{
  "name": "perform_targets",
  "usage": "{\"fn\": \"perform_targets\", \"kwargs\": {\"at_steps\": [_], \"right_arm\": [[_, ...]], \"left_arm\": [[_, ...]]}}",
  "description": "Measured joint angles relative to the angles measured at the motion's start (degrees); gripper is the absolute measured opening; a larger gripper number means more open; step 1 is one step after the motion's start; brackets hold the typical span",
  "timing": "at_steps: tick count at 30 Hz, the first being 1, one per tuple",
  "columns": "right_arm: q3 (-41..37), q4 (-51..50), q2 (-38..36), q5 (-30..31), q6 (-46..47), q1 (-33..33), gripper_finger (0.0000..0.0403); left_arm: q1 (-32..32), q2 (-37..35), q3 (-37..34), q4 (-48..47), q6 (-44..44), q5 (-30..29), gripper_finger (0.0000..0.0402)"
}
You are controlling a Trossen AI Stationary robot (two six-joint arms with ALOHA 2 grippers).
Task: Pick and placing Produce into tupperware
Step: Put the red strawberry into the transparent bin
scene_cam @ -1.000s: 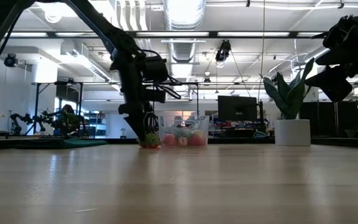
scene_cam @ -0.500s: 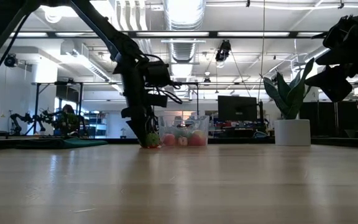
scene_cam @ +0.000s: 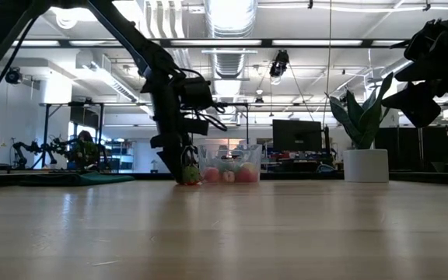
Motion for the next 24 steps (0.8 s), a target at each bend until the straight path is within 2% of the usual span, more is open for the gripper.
{"fn": "perform_targets", "kwargs": {"at_steps": [3, 10, 17, 22, 24], "right_arm": [[0.00, 0.00, 0.00, 0.00, 0.00, 0.00, 0.0233], [0.00, 0.00, 0.00, 0.00, 0.00, -0.01, 0.0233], [0.00, -0.02, 0.00, 0.00, 0.00, -0.02, 0.0233], [0.00, -0.02, 0.00, 0.00, 0.00, 0.00, 0.0233], [0.00, -0.02, 0.00, 0.00, -0.02, -0.02, 0.0233]], "left_arm": [[0.02, -0.02, 0.22, 0.00, -0.02, 0.00, 0.0131], [-0.23, -0.76, 2.05, -1.83, -0.13, -0.13, 0.0124], [-0.50, -4.40, 8.68, -2.74, -0.11, -1.55, 0.0124], [-0.58, -4.36, 13.86, 5.21, -0.81, 1.13, 0.0123], [-0.59, -2.81, 15.69, 8.28, -5.13, 2.54, 0.0124]]}}
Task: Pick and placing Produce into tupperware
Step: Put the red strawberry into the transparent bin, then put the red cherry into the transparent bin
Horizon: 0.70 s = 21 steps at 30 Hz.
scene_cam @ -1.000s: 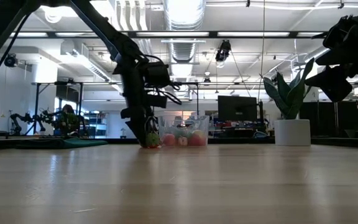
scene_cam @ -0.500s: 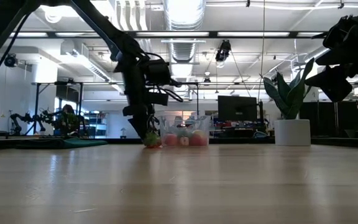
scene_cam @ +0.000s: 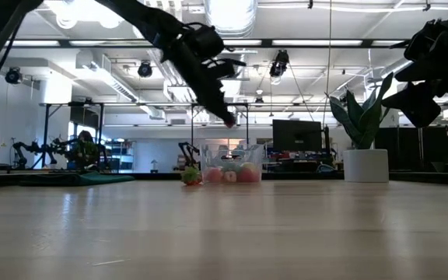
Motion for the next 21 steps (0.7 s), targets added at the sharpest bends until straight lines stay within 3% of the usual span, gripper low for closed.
{"fn": "perform_targets", "kwargs": {"at_steps": [4, 8, 16, 21], "right_arm": [[0.00, -0.07, -0.05, 0.01, 0.01, 0.02, 0.0233], [0.00, -0.04, 0.00, 0.00, 0.02, 0.00, 0.0233], [0.00, -0.04, -0.04, 0.00, 0.02, 0.00, 0.0233], [0.02, -0.05, -0.02, 0.00, 0.01, 0.02, 0.0233]], "left_arm": [[-0.02, 5.20, 4.05, -4.42, -6.43, -1.12, 0.0148], [-0.21, 8.44, 7.51, -7.57, -7.02, -2.05, 0.0195], [-0.50, 5.68, 10.12, -20.13, -8.48, -6.57, 0.0258], [-0.64, 1.41, 5.56, -27.90, -24.88, -6.60, 0.0259]]}}
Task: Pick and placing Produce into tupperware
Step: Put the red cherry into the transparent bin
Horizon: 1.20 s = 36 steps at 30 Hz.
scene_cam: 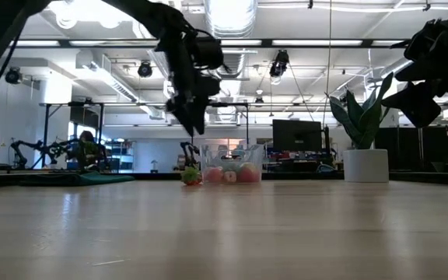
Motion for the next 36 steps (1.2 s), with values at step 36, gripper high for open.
{"fn": "perform_targets", "kwargs": {"at_steps": [36], "right_arm": [[0.00, -0.04, 0.02, 0.00, 0.02, -0.02, 0.0233]], "left_arm": [[-1.48, 1.27, -12.99, 15.56, -32.63, -0.31, 0.0260]]}}
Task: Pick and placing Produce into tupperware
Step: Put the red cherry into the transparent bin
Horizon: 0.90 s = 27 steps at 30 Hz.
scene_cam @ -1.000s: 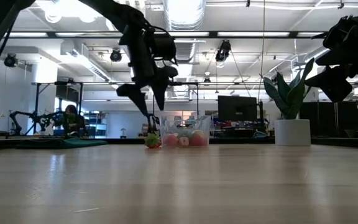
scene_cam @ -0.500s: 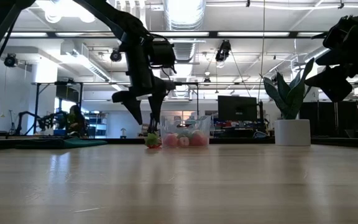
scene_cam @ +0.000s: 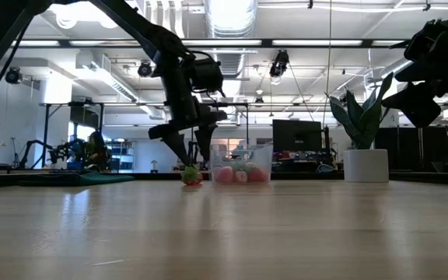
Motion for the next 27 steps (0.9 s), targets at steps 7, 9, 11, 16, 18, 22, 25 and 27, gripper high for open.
{"fn": "perform_targets", "kwargs": {"at_steps": [7, 9, 11, 16, 18, 22, 25, 27], "right_arm": [[0.00, 0.00, 0.00, -0.01, 0.00, 0.01, 0.0233], [0.00, 0.00, 0.00, 0.00, 0.00, 0.01, 0.0233], [0.00, 0.00, -0.02, 0.00, 0.00, 0.02, 0.0233], [0.00, -0.02, 0.00, 0.00, 0.00, 0.00, 0.0233], [0.00, 0.00, 0.00, 0.00, 0.00, 0.00, 0.0233], [0.00, -0.02, 0.00, 0.00, -0.01, 0.01, 0.0233], [0.00, -0.02, 0.00, 0.00, 0.00, 0.02, 0.0233], [0.00, -0.02, 0.00, 0.00, -0.02, 0.02, 0.0233]], "left_arm": [[-0.07, 1.84, -0.21, 0.15, -0.48, 2.51, 0.0260], [-0.07, 2.61, -0.21, 0.32, -0.51, 2.53, 0.0258], [-0.05, 3.50, -0.21, 1.13, -0.52, 2.52, 0.0250], [-0.07, 4.85, -0.21, 2.99, -0.53, 2.52, 0.0210], [-0.07, 5.25, -0.21, 3.75, -0.51, 2.64, 0.0192], [-0.07, 5.27, -0.21, 4.59, -0.47, 2.58, 0.0164], [-0.07, 5.27, -0.21, 4.61, -0.28, 2.58, 0.0147], [-0.07, 5.27, -0.21, 4.59, 0.01, 2.59, 0.0139]]}}
